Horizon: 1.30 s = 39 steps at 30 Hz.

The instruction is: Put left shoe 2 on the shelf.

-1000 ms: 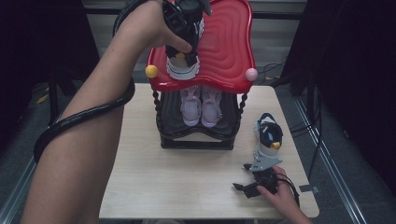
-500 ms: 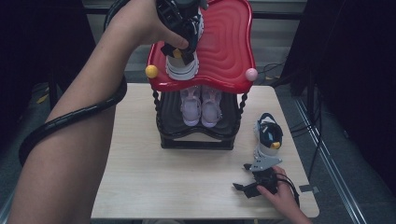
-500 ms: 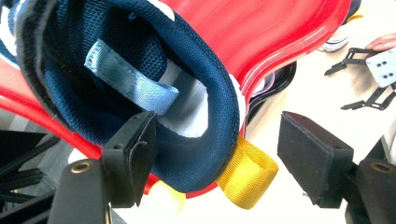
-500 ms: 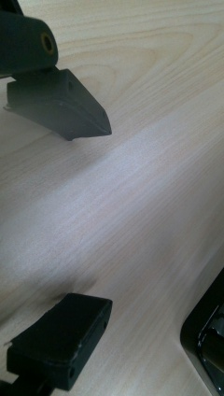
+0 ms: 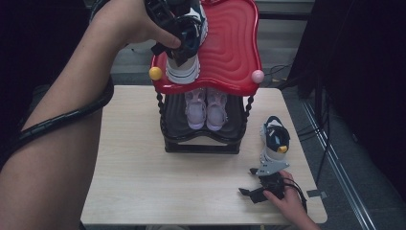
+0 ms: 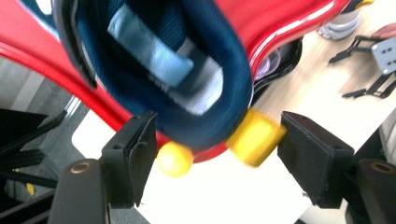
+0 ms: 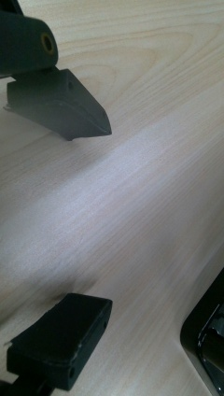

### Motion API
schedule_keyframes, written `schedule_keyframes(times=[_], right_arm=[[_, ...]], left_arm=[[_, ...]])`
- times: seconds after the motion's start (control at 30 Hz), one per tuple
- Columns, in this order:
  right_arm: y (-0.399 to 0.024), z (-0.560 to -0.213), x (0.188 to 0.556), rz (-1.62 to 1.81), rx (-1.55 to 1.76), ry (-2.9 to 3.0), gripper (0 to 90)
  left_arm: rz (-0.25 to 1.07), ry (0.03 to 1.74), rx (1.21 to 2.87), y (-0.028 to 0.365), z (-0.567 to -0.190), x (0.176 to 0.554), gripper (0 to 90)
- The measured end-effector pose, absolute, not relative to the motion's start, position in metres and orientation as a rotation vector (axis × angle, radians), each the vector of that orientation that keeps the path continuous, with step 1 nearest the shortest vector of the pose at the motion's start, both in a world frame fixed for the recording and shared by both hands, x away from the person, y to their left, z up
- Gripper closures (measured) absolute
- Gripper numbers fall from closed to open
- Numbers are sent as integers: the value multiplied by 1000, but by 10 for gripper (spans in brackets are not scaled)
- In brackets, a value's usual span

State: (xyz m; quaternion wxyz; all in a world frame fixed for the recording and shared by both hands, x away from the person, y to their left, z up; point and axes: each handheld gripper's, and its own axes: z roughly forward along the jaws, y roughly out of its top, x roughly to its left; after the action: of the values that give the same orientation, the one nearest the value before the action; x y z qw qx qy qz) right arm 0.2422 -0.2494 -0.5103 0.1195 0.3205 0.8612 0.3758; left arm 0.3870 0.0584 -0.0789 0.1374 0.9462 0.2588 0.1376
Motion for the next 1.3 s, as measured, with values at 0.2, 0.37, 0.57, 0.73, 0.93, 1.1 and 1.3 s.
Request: schedule_keyframes(times=[0.2, 0.37, 0.57, 0.73, 0.93, 1.1, 1.3], right_arm=[[-249, -510, 242, 1099, 937, 2517, 137], [-249, -510, 242, 1098, 937, 2517, 137], [-249, -510, 242, 1098, 937, 2517, 137], [-249, -510, 242, 1099, 937, 2517, 137], [-249, -510, 242, 1098, 937, 2517, 137], [-249, -510, 242, 1098, 938, 2517, 137], [-249, -510, 242, 1098, 938, 2517, 137]], left_arm=[[389, 782, 2747, 69, -86, 386, 292], [373, 799, 2753, 72, -97, 387, 316], [349, 792, 2766, 76, -105, 389, 334], [355, 800, 2757, 83, -109, 387, 334], [330, 818, 2768, 92, -116, 383, 334], [320, 823, 2766, 99, -123, 380, 333], [303, 838, 2763, 109, -131, 379, 329]])
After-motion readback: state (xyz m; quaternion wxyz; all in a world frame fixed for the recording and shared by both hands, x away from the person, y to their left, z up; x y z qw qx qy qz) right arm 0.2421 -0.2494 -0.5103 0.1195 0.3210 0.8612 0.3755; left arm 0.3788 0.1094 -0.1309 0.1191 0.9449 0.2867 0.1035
